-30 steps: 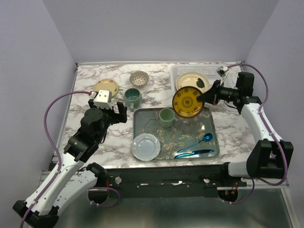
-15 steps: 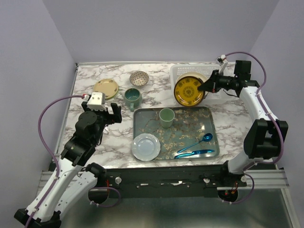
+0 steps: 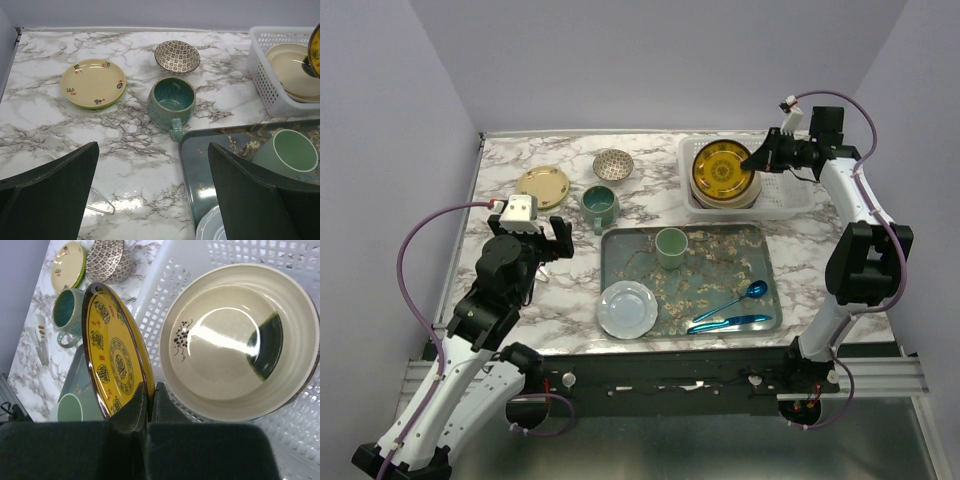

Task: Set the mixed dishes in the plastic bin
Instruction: Place the plate in the plastic bin, then pick up the plate at the center of the board.

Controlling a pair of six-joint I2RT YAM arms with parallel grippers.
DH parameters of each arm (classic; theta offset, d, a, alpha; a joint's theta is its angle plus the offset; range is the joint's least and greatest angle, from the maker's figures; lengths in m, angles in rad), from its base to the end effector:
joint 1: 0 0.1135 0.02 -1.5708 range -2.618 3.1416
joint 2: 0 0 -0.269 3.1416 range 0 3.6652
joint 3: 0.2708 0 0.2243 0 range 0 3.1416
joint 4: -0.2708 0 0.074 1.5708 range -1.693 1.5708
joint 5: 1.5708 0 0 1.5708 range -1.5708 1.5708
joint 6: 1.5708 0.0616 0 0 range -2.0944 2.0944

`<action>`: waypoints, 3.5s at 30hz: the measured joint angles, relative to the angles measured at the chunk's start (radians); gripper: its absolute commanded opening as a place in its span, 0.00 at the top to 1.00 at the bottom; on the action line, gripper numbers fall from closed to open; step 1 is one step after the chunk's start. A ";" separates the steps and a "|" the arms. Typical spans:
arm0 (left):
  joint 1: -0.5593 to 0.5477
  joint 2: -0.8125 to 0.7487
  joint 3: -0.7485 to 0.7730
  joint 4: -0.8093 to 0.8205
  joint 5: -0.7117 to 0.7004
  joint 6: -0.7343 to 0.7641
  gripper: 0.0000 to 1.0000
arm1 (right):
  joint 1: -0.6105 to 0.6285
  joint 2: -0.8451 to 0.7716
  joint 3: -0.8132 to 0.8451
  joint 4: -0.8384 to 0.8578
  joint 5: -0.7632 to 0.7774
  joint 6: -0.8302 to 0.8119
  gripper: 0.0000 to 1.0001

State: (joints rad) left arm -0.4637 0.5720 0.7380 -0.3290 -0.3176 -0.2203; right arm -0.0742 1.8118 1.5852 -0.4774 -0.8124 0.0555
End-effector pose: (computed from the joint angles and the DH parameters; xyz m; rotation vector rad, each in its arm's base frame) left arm 0.1229 -0.0400 0.3325 -0.0232 1.7308 -0.2296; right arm 0.3992 0.0152 0.3093 -0.2836 2.1427 0.9025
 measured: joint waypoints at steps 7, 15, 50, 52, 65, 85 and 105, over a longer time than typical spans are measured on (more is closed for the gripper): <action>0.008 0.000 0.000 0.005 0.000 0.000 0.01 | 0.000 0.095 0.091 -0.037 0.059 -0.003 0.98; 0.018 0.001 -0.002 0.007 0.004 0.000 0.01 | 0.000 0.200 0.193 -0.079 0.103 -0.016 0.96; 0.052 0.014 -0.002 0.013 0.023 -0.001 0.01 | 0.000 0.364 0.327 -0.180 0.180 -0.096 0.40; 0.052 0.014 -0.002 0.013 0.024 -0.001 0.01 | 0.000 0.364 0.327 -0.185 0.193 -0.105 0.37; 0.059 0.014 -0.002 0.013 0.042 -0.002 0.01 | 0.000 0.250 0.265 -0.205 0.230 -0.161 0.37; 0.085 0.030 -0.002 0.013 0.068 -0.014 0.01 | 0.000 -0.335 -0.197 -0.062 -0.035 -0.177 0.27; 0.135 0.078 -0.002 0.015 0.109 -0.038 0.01 | -0.009 -0.879 -0.652 0.214 -0.175 -0.190 0.00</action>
State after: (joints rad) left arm -0.3283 0.6498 0.7357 -0.3141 -0.2089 -0.2581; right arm -0.0830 0.9325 0.9329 -0.2634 -0.9874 -0.1345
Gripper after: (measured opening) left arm 0.985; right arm 0.995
